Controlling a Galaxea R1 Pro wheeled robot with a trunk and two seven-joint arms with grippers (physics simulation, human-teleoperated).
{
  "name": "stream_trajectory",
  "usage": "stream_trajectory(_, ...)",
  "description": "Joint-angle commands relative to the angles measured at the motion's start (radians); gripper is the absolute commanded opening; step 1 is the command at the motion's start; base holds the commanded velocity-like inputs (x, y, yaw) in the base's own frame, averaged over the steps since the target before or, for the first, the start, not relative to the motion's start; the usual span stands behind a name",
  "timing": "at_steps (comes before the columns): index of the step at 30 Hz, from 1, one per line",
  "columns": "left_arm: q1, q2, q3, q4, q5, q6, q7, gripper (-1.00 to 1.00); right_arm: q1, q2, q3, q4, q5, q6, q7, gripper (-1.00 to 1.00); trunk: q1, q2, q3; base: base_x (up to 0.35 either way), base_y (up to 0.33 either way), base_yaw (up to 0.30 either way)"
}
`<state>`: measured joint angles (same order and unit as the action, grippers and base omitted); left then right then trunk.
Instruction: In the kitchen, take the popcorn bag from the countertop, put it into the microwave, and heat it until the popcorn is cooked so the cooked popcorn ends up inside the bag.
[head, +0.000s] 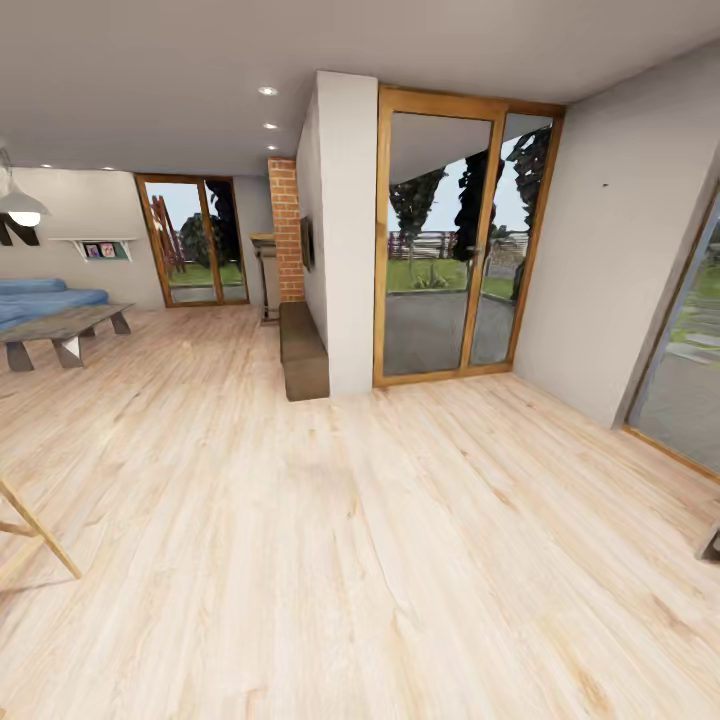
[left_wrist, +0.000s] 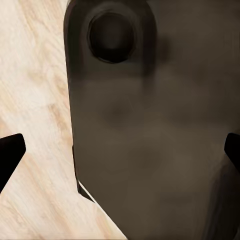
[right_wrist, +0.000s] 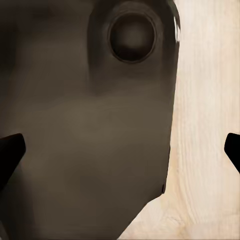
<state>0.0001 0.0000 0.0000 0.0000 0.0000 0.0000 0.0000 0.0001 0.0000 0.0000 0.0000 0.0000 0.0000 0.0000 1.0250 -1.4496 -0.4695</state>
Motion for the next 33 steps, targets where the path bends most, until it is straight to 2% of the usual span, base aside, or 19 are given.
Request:
stream_trajectory(1, -0.001, 0.001, 0.006, -0.006, 0.003, -0.006, -0.001, 1.0, -0.002, 0.006, 0.0, -0.003, 0.001, -0.003, 0.002, 1.0, 0.0, 0.0, 0.0, 0.0, 0.0, 0.0)
stream_trajectory(13, -0.002, -0.002, 0.014, -0.035, 0.005, -0.056, 0.0, 1.0, -0.002, 0.008, 0.002, -0.003, -0.001, -0.004, 0.002, 1.0, 0.0, 0.0, 0.0, 0.0, 0.0, -0.012)
stream_trajectory(23, -0.001, -0.003, 0.013, -0.036, 0.006, -0.06, 0.0, 1.0, -0.002, 0.008, -0.003, -0.002, -0.008, -0.009, -0.001, 1.0, 0.0, 0.0, 0.0, 0.0, 0.0, -0.264)
stream_trajectory(30, -0.001, 0.001, 0.007, -0.037, 0.004, -0.061, 0.0, 1.0, -0.002, 0.002, -0.003, 0.007, -0.01, -0.078, -0.002, 1.0, 0.0, 0.0, 0.0, 0.0, 0.0, -0.287)
stream_trajectory(33, -0.001, 0.006, 0.001, -0.038, -0.002, -0.061, 0.0, 1.0, -0.002, -0.004, -0.003, 0.007, -0.029, -0.083, 0.0, 1.0, 0.0, 0.0, 0.0, 0.0, 0.0, -0.287)
